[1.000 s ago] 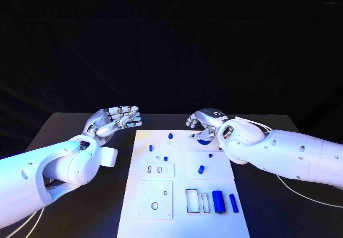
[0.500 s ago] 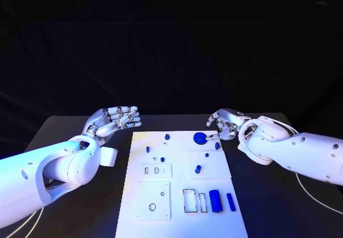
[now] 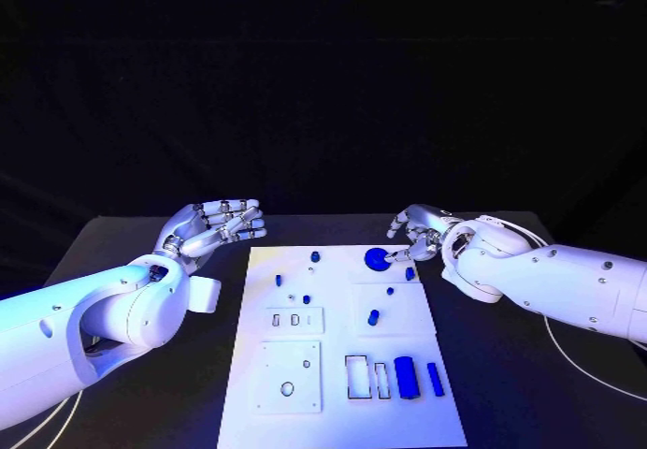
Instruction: Assemble the parts on the task board
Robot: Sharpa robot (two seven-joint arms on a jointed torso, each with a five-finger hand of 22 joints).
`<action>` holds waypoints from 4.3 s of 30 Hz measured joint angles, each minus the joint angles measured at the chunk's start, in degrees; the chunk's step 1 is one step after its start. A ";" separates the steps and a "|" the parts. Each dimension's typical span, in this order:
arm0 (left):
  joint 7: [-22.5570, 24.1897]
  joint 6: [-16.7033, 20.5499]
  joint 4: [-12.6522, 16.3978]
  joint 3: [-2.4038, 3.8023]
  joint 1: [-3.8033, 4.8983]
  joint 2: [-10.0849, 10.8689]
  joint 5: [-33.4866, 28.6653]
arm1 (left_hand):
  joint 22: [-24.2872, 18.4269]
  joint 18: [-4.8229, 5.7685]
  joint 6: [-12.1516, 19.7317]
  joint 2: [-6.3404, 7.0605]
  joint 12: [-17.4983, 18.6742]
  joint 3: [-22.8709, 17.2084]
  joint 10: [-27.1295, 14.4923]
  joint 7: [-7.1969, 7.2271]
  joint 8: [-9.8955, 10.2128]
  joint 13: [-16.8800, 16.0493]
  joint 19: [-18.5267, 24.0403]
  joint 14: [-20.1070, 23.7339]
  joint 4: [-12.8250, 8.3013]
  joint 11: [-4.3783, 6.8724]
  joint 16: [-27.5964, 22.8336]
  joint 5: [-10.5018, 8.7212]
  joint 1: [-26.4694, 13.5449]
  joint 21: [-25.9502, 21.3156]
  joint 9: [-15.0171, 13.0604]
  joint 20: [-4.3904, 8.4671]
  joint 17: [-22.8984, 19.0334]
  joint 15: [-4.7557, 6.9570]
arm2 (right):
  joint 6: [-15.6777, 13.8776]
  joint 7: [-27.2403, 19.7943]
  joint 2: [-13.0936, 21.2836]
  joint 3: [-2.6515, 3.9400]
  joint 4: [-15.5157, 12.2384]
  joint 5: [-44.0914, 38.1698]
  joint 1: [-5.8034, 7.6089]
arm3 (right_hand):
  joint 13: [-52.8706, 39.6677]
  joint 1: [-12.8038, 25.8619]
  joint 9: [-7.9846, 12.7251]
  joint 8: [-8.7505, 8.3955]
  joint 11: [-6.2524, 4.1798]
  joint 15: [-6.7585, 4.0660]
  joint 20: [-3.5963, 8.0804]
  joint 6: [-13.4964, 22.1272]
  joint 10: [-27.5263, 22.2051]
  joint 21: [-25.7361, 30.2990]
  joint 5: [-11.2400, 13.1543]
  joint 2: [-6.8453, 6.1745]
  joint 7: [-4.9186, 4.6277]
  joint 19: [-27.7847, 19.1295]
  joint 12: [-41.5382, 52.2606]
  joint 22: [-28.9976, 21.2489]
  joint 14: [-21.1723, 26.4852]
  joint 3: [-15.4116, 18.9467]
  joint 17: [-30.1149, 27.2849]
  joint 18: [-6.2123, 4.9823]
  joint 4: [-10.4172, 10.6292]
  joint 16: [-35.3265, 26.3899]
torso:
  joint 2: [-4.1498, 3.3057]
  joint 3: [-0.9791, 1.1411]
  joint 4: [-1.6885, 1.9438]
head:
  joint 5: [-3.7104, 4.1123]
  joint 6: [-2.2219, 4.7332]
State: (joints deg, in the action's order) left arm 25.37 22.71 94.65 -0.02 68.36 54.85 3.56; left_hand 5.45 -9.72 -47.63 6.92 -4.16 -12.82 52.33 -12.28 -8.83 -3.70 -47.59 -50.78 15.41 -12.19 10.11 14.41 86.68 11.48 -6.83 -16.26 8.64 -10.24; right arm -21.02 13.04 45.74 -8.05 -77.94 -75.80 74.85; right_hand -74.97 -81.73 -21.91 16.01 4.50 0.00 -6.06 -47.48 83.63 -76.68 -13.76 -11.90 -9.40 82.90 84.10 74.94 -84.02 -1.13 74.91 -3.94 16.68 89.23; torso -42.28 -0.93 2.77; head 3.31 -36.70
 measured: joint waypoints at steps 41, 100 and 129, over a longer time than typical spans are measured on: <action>-0.31 -0.11 0.10 0.00 0.01 0.03 0.01 | -0.06 0.00 0.00 0.00 0.00 0.00 0.00 0.00 0.00 0.00 0.20 0.00 0.00 0.00 -0.23 0.01 0.00 0.00 -0.01 -0.20 0.09 0.00 | 0.81 -1.33 -4.54 -0.14 4.92 2.10 -2.23 | 0.03 -1.96 1.08 1.60 -0.72 -0.43 0.42 -4.82 0.30 -1.09 0.05 2.41 1.32 0.82 2.55 -0.03 -0.01 -9.03 0.03 -0.01 -0.47 0.22 | 0.01 0.03 -0.02 | -0.46 -0.98; -1.28 -0.39 -0.13 -0.01 0.01 -0.37 0.11 | -0.12 0.01 0.00 0.00 0.20 -0.56 0.00 0.00 0.00 0.00 0.40 0.21 -0.25 0.00 -0.44 0.01 0.00 -0.23 0.10 0.01 0.12 -0.21 | -6.33 4.44 -14.60 -0.88 -0.90 -12.38 -3.60 | 0.06 0.86 3.08 -0.95 -1.12 -0.84 0.82 -7.51 0.30 -3.03 -5.83 -0.38 1.57 1.21 3.40 -0.02 -0.01 -18.85 0.00 0.88 -0.81 0.43 | -0.11 0.02 -0.15 | -1.76 -1.25; -1.62 -0.74 -1.22 0.00 0.01 -0.69 0.19 | -0.16 0.01 0.00 0.00 0.19 -0.56 -0.21 0.00 0.24 0.00 0.40 0.21 -0.25 -0.20 -0.44 0.01 0.00 -0.23 0.16 0.01 0.17 -0.21 | -4.38 4.30 -18.11 -0.88 3.11 -12.06 -3.97 | 0.07 4.06 3.88 -2.96 -1.11 -0.83 0.81 -6.13 0.30 -2.44 -3.50 -2.08 0.77 1.21 2.53 -0.04 -0.01 -19.52 0.03 0.88 -1.00 0.43 | -0.02 0.11 -0.17 | -1.81 -1.50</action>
State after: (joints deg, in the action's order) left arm 23.75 21.98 93.43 -0.02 68.37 54.16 3.75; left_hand 5.29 -9.71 -47.63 6.92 -3.97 -13.38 52.13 -12.27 -8.59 -3.70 -47.19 -50.57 15.17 -12.40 9.67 14.42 86.68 11.25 -6.68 -16.26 8.81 -10.46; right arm -25.40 17.34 27.63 -8.93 -74.84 -87.86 70.88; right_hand -74.90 -77.67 -18.04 13.04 3.38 -0.83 -5.24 -53.61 83.93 -79.13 -17.26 -13.98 -8.64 84.11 86.62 74.91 -84.03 -20.65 74.94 -3.07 15.69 89.66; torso -42.29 -0.82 2.60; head 1.50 -38.20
